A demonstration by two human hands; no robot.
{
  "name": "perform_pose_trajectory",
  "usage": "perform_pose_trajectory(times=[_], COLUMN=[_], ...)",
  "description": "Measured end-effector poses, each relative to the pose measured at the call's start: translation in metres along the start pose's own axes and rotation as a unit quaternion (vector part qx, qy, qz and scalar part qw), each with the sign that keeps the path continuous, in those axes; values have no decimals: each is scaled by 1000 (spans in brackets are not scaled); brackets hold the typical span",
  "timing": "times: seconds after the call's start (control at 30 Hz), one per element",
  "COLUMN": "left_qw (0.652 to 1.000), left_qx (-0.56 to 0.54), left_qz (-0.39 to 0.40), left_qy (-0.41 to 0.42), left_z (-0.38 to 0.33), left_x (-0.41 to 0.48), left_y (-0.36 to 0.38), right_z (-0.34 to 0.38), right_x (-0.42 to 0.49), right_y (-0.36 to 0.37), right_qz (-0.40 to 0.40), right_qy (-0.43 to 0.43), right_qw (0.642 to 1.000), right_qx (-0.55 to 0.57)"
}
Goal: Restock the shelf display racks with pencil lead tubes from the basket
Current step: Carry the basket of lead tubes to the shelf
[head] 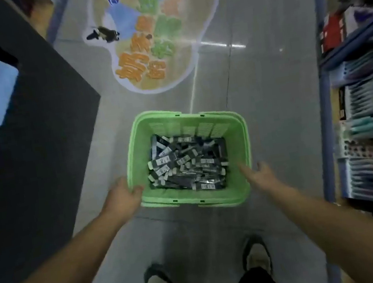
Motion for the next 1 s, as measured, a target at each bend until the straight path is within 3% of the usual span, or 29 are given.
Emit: perform_pose_trajectory(times=[0.07,0.23,0.53,0.77,1.0], left_qw=[999,994,983,983,978], left_qx=[3,-48,-83,-66,-116], left_qz=[-35,-39,-52,-66,-86], left_qy=[-31,-90,-157,-159,-147], left_z=[5,10,3,-47,-145], left_x=[23,61,57,-7,-117], left_y=[15,45,35,-45,-182], right_z=[-7,-15,-18,12,106], right_x=[30,84,87,25,-87], right_y=[14,35,19,-55,-202], right_qz=[-26,-63,-79,-90,-104], right_qy=[-7,-25,-8,-23,-30], right_qw=[999,998,994,995,994], right_qx=[28,2,-81,-31,19])
Point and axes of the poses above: each hand's wrist, its own x-axis towards the middle knuckle, its own y-axis out of the palm, z = x × y, the point moved 7 cm from there along x, towards the middle knuckle, and after that the axes turned 15 degrees about -z, right-handed, at the moved point
